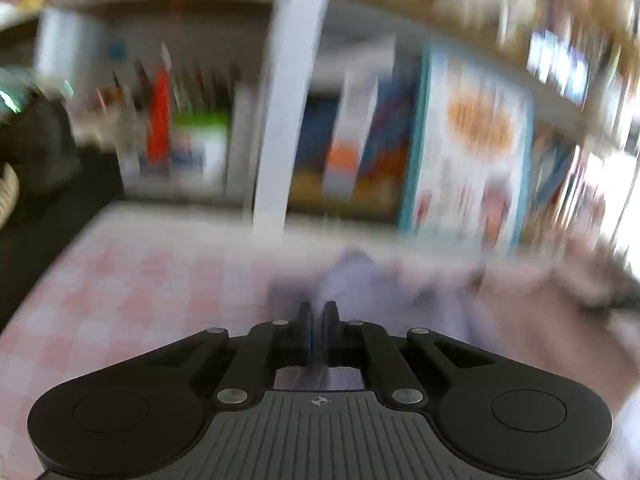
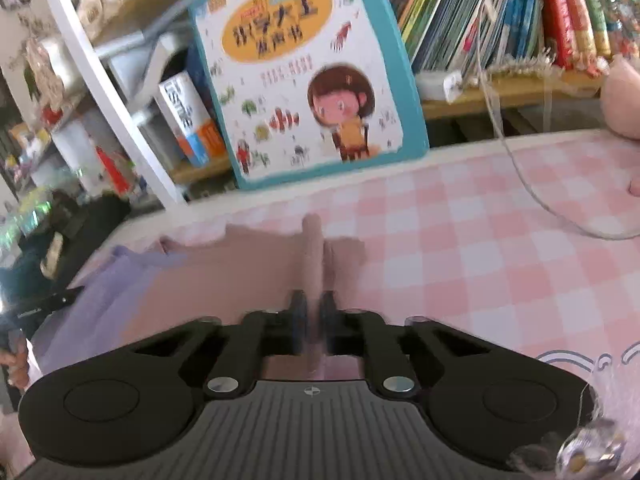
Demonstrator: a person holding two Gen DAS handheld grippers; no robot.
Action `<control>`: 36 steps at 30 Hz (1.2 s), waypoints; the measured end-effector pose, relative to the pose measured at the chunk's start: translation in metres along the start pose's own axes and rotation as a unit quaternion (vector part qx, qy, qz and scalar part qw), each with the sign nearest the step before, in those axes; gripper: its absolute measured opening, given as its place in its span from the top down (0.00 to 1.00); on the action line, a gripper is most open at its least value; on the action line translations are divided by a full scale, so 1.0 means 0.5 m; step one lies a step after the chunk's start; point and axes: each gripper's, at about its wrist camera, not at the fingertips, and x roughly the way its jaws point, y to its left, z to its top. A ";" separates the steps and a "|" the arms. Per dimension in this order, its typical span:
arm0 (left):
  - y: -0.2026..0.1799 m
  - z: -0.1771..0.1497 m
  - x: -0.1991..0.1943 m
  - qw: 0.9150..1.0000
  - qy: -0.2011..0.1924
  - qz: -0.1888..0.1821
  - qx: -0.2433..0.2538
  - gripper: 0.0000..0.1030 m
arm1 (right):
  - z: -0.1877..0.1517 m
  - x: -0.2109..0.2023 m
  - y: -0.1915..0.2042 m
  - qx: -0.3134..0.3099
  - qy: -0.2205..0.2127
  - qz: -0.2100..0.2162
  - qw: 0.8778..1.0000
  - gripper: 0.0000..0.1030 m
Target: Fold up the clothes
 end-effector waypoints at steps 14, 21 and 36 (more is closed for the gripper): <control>-0.023 0.019 0.031 0.996 0.017 0.029 0.085 0.79 | -0.037 0.016 -0.017 0.050 -0.018 -0.016 0.998 0.91; -0.100 0.015 0.141 0.960 0.113 0.063 0.247 0.61 | -0.050 0.015 -0.015 0.037 -0.030 -0.017 0.999 0.91; 0.017 0.026 0.159 0.994 0.067 0.084 -0.021 0.94 | -0.051 0.015 -0.035 0.069 -0.029 0.004 0.997 0.91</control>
